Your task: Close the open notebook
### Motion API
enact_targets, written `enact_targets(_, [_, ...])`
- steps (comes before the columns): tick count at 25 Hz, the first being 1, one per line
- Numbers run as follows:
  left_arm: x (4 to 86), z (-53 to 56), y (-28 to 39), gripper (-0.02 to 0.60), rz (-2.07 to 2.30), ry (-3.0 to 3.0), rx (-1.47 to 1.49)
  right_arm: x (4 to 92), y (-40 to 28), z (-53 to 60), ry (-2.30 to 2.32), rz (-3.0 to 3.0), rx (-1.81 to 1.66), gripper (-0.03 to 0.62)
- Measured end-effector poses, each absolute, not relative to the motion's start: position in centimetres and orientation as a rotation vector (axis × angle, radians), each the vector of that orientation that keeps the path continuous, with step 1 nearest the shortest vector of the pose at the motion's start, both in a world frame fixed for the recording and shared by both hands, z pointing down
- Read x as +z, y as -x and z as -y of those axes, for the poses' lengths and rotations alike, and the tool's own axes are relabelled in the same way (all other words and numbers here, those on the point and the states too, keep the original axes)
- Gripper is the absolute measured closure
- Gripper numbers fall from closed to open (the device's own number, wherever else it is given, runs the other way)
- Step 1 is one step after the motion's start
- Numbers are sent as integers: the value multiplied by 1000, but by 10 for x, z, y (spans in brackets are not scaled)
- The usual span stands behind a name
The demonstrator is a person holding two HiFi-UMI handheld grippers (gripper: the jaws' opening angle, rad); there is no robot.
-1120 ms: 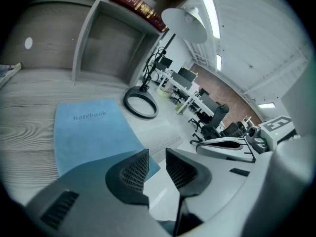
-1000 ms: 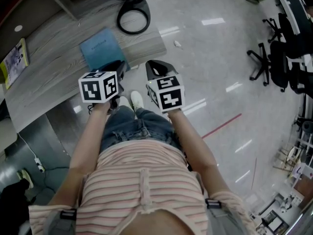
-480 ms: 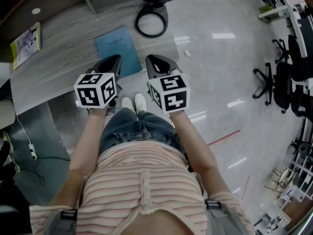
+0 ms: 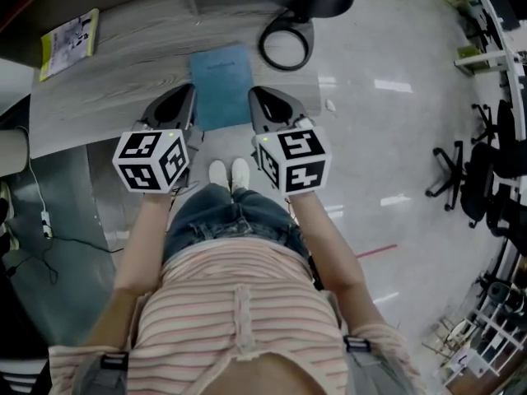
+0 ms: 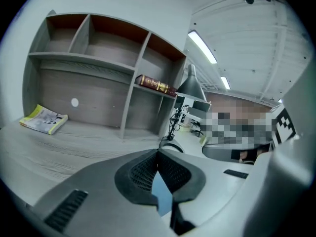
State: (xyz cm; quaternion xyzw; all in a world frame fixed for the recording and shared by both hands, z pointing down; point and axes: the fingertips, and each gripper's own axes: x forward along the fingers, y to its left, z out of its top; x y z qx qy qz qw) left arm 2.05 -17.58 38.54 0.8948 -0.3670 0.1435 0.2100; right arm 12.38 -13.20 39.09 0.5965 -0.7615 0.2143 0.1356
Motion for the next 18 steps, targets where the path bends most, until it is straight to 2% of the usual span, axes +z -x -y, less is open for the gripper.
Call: enact_targets(18, [343, 174, 48, 571, 1266, -2536, 261, 351, -86, 142, -1634, 2419, 434, 577])
